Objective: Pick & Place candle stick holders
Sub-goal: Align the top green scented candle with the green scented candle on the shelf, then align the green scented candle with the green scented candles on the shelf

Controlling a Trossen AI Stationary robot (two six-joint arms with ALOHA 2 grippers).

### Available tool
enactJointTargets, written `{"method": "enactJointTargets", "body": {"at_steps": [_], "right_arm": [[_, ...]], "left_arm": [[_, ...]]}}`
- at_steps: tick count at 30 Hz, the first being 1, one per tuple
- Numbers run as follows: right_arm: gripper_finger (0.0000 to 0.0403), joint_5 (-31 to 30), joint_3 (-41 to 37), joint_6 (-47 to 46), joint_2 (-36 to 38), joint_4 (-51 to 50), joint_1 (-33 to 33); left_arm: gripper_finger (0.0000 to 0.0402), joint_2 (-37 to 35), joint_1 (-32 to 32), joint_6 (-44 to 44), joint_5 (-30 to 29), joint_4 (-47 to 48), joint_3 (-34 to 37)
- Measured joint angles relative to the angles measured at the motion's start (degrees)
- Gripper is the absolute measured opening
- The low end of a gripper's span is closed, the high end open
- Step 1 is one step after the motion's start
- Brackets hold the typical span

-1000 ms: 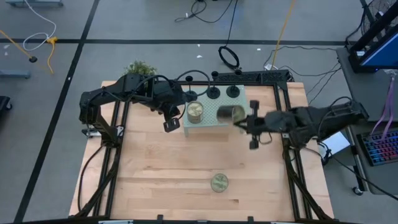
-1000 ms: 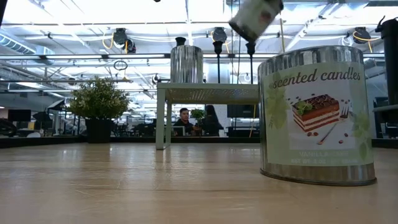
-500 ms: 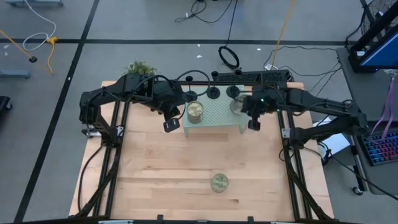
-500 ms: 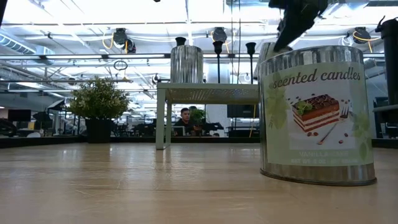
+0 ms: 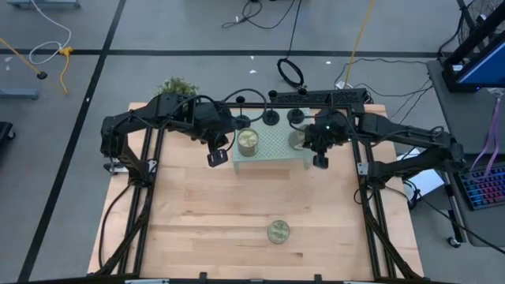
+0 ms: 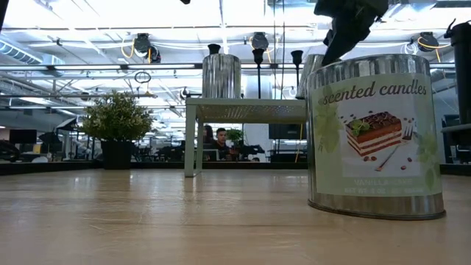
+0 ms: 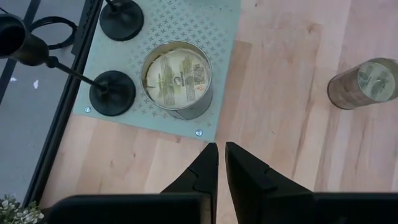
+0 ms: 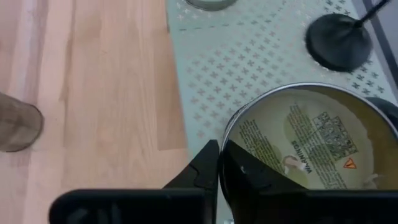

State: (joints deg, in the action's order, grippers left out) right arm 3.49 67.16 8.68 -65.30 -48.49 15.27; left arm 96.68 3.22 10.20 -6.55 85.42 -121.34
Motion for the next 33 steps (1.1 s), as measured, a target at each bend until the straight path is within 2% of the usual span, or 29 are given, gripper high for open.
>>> {"method": "enactJointTargets", "body": {"at_steps": [15,26,33], "right_arm": [[0.0029,-0.4,-0.1,1.7,0.0,0.3,0.0],[0.0085,-0.4,-0.2,1.7,0.9,3.8,0.0],[0.0098,-0.4,-0.1,1.2,4.2,4.8,-0.9]], "left_arm": [[0.0037,0.0,0.0,0.0,0.0,0.0,0.0],[0.0037,0.0,0.0,0.0,0.0,0.0,0.0],[0.0037,0.0,0.0,0.1,0.0,0.0,0.0]]}}
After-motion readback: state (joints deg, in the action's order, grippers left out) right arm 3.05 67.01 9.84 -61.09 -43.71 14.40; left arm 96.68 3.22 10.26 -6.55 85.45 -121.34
